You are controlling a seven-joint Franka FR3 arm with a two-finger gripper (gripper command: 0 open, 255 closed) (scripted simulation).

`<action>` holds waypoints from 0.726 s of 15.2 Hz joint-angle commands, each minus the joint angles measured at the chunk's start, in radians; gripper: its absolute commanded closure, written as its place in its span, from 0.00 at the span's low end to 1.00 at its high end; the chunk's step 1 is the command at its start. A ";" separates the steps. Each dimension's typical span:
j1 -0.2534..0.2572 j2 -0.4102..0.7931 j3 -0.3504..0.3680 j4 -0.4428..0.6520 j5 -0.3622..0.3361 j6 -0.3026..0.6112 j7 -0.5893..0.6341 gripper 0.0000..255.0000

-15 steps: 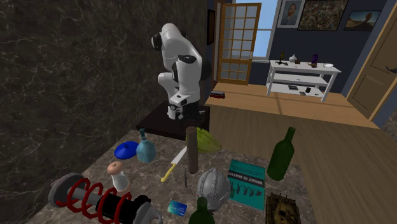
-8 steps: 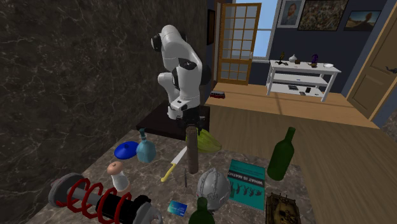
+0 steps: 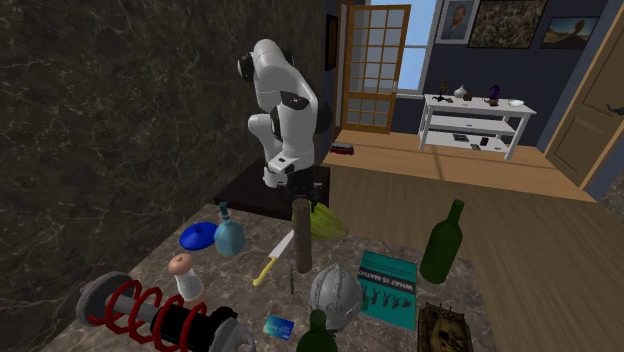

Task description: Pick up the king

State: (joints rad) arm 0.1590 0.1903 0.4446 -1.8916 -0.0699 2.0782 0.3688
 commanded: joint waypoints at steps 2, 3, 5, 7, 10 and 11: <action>-0.001 -0.009 0.001 0.014 0.006 -0.024 -0.004 1.00; -0.002 -0.013 0.002 0.023 0.008 -0.036 -0.005 1.00; -0.003 -0.022 0.003 0.040 0.012 -0.061 -0.008 1.00; -0.003 -0.029 0.003 0.058 0.016 -0.086 -0.010 1.00; -0.004 -0.039 0.004 0.088 0.022 -0.124 -0.013 1.00; -0.004 -0.042 0.005 0.098 0.023 -0.136 -0.014 1.00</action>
State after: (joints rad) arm 0.1549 0.1527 0.4486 -1.8057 -0.0488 1.9565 0.3559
